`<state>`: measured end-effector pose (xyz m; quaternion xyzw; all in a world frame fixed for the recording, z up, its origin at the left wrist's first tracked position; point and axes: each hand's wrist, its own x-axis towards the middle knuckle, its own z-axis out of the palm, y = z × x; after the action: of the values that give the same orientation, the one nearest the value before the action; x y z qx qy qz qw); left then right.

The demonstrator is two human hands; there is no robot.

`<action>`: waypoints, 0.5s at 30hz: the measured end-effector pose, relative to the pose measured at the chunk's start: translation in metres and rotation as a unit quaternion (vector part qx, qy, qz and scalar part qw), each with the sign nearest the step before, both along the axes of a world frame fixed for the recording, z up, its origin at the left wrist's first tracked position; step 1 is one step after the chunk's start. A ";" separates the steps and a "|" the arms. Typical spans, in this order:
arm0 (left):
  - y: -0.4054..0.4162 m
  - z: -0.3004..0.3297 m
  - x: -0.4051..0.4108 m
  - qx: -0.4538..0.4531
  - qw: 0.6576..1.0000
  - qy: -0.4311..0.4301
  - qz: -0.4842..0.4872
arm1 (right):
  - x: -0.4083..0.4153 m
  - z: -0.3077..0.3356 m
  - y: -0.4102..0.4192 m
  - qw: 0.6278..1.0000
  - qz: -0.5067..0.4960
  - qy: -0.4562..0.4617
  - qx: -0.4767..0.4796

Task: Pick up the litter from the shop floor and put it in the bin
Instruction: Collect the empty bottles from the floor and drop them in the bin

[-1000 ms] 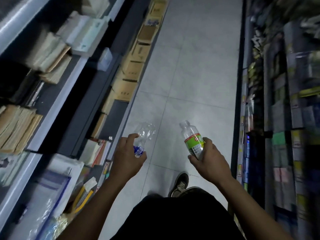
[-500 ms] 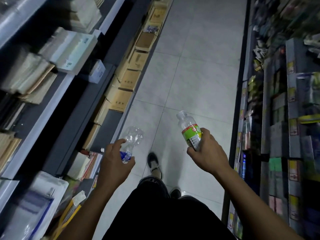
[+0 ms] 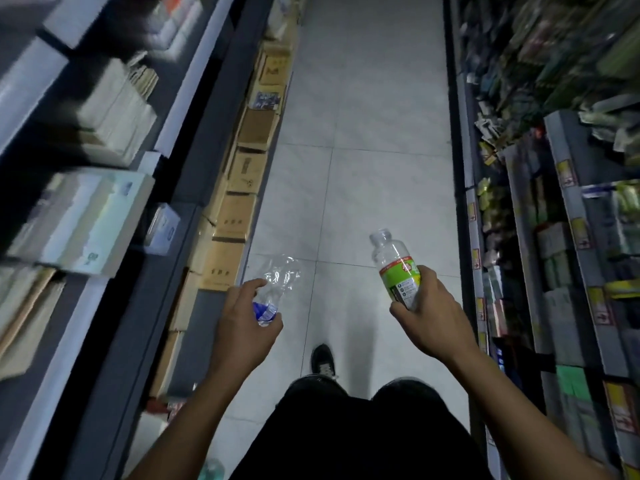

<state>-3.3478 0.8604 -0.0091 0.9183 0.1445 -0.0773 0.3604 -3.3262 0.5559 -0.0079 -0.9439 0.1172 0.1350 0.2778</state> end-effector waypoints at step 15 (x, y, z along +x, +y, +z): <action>-0.131 0.004 0.280 0.008 0.987 -0.019 -0.158 | 0.160 -0.024 -0.096 0.992 -0.120 0.022 0.016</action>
<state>-3.0680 0.7298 -0.0047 0.9336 -0.0082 -0.1149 0.3394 -3.1662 0.4600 -0.0319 -0.9152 0.2336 0.1229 0.3045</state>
